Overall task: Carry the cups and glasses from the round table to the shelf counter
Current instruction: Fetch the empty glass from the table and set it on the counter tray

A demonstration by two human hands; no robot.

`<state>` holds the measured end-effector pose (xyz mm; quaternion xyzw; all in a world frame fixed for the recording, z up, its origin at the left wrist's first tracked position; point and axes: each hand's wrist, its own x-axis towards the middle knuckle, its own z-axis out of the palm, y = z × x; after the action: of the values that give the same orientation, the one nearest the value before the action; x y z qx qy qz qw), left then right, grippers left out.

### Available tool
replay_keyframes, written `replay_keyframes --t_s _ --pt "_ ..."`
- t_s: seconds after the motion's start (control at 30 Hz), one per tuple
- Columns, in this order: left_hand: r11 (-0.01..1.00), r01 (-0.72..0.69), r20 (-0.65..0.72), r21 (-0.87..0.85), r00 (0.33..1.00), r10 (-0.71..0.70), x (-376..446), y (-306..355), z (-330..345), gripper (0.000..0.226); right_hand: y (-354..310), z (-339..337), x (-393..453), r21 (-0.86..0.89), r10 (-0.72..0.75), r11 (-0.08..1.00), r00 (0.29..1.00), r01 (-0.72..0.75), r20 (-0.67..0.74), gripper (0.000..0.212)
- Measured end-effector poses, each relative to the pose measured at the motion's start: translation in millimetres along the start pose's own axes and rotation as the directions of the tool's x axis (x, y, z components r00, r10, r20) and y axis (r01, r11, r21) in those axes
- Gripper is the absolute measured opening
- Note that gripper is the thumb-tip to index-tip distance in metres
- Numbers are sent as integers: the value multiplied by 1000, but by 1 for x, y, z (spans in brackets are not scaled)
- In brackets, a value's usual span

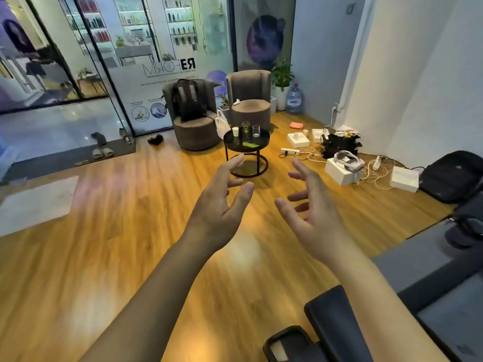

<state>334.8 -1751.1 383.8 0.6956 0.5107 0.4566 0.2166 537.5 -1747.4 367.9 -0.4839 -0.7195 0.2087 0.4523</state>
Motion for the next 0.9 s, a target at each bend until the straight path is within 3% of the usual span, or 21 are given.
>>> replay_keyframes --t_s 0.47,0.9 --pt "999 33 53 9 998 -33 244 -135 8 54 94 72 238 -28 60 998 994 -57 94 76" --pt "999 -30 155 17 988 27 499 -310 -18 49 189 189 496 -39 116 993 991 -114 60 75"
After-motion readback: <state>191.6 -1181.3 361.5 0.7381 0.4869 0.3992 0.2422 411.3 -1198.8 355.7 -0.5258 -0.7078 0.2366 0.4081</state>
